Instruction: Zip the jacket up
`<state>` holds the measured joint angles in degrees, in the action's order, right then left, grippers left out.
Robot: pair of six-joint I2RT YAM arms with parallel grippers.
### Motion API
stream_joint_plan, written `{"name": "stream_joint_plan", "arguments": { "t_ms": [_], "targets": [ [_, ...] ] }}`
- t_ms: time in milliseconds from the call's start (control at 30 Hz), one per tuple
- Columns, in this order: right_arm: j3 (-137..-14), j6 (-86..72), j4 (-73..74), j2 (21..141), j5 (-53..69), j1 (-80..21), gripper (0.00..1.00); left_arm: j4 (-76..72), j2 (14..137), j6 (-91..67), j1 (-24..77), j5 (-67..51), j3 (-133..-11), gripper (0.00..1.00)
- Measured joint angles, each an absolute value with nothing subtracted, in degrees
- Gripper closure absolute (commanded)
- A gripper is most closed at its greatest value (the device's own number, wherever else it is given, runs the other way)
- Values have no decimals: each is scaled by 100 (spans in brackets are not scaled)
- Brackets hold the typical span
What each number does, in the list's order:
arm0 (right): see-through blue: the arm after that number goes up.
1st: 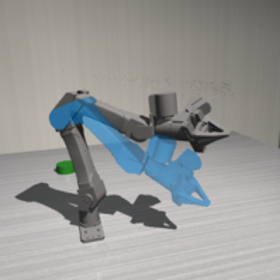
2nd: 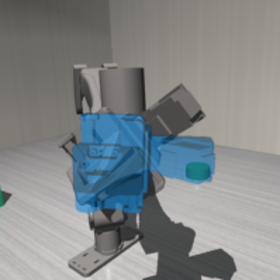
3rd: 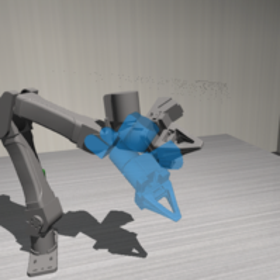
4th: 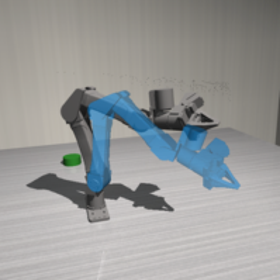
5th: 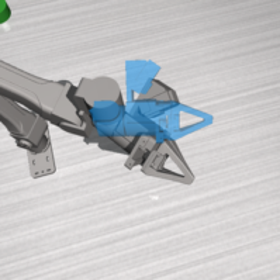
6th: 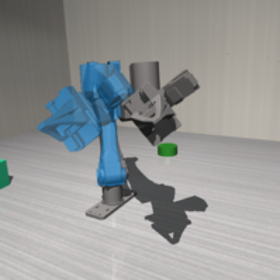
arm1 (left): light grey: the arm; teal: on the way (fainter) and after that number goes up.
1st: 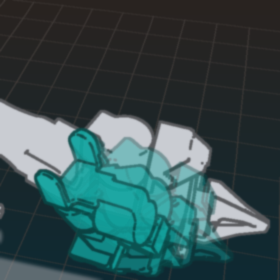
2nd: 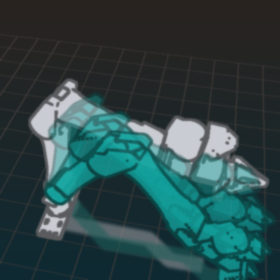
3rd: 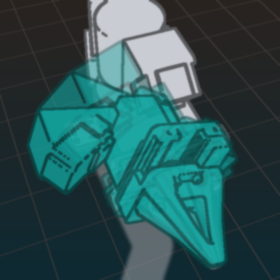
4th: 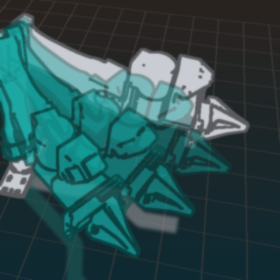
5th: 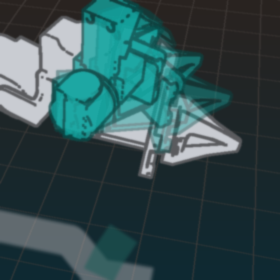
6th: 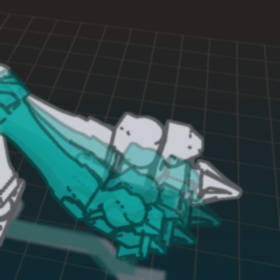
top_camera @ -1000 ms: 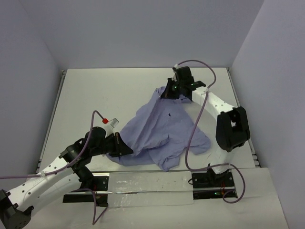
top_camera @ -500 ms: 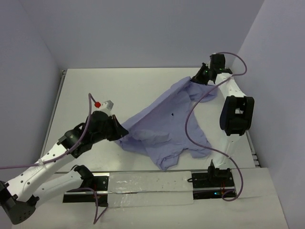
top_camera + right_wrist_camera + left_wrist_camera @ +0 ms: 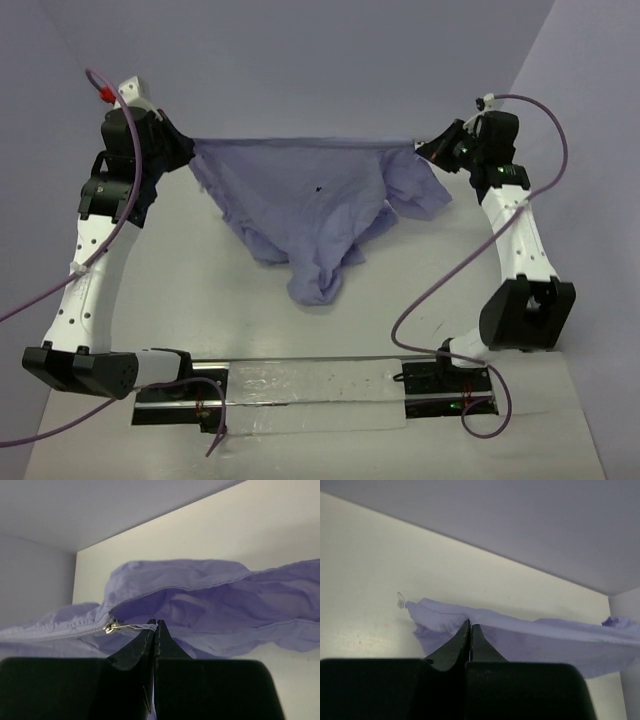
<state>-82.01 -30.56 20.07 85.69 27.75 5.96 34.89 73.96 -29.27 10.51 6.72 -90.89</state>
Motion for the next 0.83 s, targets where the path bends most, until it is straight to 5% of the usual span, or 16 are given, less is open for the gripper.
{"name": "stream_joint_plan", "arguments": {
  "t_ms": [67, 133, 200, 233, 267, 333, 633, 833],
  "targets": [
    [-7836, -3068, 1823, 8041, 2775, 623, 99, 3426, 7485, -2869, 1027, 670, -9329, 100],
    [-7541, -3065, 1693, 7669, 2778, 646, 53, 3369, 7469, -2832, 1010, 622, -9308, 90],
    [-7324, -3029, 1623, 7475, 2778, 672, 8, 3175, 7348, -2788, 978, 562, -8985, 51],
    [-7223, -3027, 1579, 7428, 2760, 691, 1, 3085, 7266, -2769, 953, 549, -8764, 31],
    [-7132, -2985, 1586, 7407, 2717, 699, 0, 2981, 7182, -2777, 926, 555, -8530, 13],
    [-7008, -2878, 1742, 7400, 2546, 701, 0, 2865, 7033, -2810, 888, 609, -8122, 4],
    [-6978, -2440, 2797, 6617, 1105, 650, 0, 2714, 6427, -2733, 878, 1756, -7823, 1],
    [-7013, -2288, 2990, 6031, 644, 624, 0, 2364, 5486, -2548, 878, 1514, -7506, 1]
  ]
}}
